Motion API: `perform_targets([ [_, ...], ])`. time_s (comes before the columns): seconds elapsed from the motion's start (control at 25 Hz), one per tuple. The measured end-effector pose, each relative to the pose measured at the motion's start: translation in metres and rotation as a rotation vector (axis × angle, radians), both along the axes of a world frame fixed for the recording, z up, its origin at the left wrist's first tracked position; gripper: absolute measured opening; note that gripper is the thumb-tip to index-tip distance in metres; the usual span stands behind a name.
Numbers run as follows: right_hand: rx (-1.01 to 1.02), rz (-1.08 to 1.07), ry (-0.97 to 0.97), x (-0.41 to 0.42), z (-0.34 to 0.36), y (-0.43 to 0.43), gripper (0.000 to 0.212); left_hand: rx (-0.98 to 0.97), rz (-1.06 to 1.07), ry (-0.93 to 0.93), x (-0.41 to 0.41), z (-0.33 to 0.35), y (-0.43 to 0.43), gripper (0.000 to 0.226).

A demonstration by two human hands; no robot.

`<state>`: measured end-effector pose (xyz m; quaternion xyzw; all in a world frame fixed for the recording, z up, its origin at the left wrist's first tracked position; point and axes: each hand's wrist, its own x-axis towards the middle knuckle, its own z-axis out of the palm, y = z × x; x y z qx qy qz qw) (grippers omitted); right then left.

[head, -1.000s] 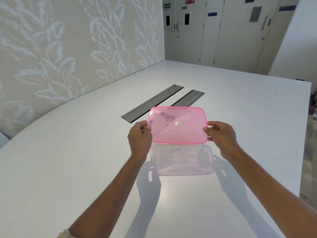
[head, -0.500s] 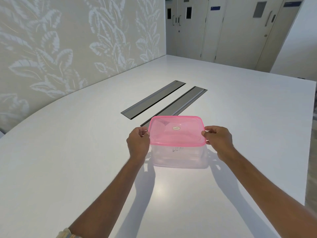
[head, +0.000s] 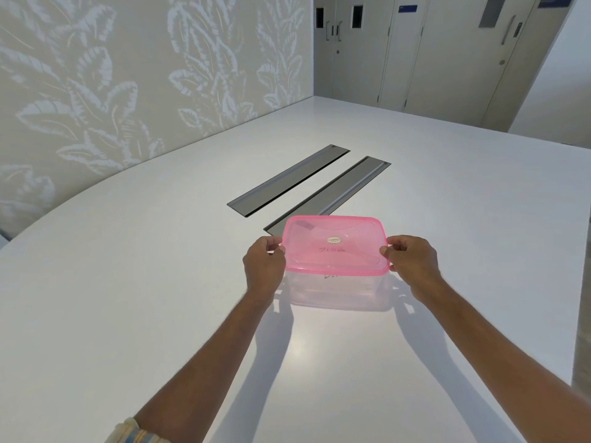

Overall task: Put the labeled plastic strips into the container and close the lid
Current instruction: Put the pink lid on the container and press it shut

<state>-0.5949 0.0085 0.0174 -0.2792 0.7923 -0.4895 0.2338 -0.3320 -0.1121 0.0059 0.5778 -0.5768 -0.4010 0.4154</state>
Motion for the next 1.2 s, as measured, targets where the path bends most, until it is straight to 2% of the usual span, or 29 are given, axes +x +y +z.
perform_targets([
  [0.12,0.057,0.028,0.127,0.005,0.002,0.003,0.044,-0.079,-0.036,-0.083,-0.007,-0.003,-0.002,0.026],
  [0.24,0.107,0.142,0.488,0.013,0.001,0.003,0.063,-0.312,-0.156,-0.242,-0.018,-0.003,-0.005,0.042],
  [0.4,0.188,0.424,0.777,0.027,0.003,-0.015,0.082,-0.491,-0.4,-0.596,-0.035,-0.005,-0.018,0.06],
  [0.52,0.29,0.507,0.824,0.024,-0.002,-0.029,0.092,-0.502,-0.498,-0.773,-0.046,-0.007,-0.034,0.064],
  [0.6,0.304,0.477,0.86,0.02,-0.001,-0.035,0.097,-0.462,-0.504,-0.826,-0.051,-0.009,-0.043,0.063],
  [0.72,0.294,0.412,1.02,0.012,0.001,-0.045,0.104,-0.425,-0.493,-0.871,-0.054,-0.014,-0.049,0.068],
  [0.92,0.331,0.381,1.052,0.0,-0.002,-0.072,0.09,-0.481,-0.46,-0.961,-0.061,-0.008,-0.058,0.065],
  [1.12,0.345,0.42,0.852,-0.003,-0.009,-0.088,0.08,-0.467,-0.462,-0.98,-0.069,-0.002,-0.073,0.062],
  [1.2,0.393,0.439,0.85,-0.005,-0.007,-0.091,0.082,-0.455,-0.452,-0.986,-0.072,0.0,-0.077,0.061],
])
